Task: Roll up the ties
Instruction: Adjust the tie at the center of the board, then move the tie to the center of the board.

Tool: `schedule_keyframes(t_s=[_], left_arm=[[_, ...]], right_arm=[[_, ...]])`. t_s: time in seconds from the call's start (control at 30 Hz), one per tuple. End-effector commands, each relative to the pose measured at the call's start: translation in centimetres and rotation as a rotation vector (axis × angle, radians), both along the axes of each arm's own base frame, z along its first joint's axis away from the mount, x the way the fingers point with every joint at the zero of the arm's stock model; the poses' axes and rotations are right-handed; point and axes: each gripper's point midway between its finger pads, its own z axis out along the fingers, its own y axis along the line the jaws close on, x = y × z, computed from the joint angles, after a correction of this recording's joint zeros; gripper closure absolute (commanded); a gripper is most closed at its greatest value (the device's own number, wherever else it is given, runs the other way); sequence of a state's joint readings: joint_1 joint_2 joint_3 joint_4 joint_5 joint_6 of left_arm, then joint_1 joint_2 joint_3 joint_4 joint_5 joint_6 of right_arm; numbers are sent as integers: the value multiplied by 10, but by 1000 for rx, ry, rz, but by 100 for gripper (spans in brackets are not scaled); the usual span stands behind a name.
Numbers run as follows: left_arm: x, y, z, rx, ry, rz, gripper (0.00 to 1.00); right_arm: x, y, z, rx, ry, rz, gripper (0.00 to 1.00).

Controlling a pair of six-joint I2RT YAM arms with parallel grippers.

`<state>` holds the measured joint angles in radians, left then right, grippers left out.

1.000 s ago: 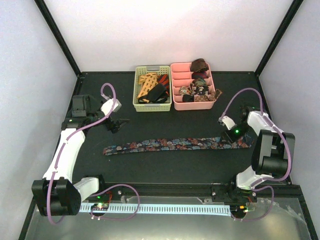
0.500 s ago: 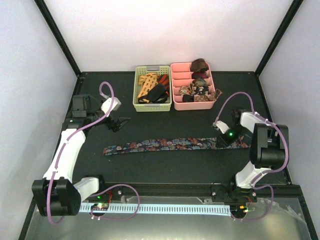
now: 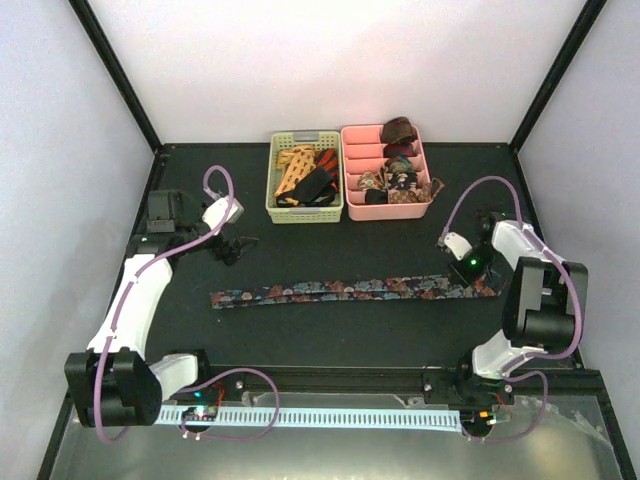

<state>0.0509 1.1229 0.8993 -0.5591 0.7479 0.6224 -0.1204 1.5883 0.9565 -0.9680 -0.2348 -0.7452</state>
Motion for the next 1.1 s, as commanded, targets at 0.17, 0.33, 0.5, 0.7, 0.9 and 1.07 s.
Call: schedule_keyframes(t_s=[0.17,0.33,0.5,0.7,0.9,1.07], left_arm=[[-15,21,-36,233,97,-34,1],[-37,32,-75,365,223,-123,1],[-43,38,-89,407,225,-117,1],[-34,31,-79,359,195,-119,1],[-32,30,-81,352,210,-124,1],[-33,27,-79,342,205,-133,1]], right_arm=[[16,-50,-9,-213,-57,33,98],[16,-43,-16,-165,-29,25,89],[18,-51,6,-83,-30,-34,59],[44,-73,20,-104,-109,-97,48],[49,-82,-7,-208,-88,-44,37],[50,-98,-29,-314,-65,-13,37]])
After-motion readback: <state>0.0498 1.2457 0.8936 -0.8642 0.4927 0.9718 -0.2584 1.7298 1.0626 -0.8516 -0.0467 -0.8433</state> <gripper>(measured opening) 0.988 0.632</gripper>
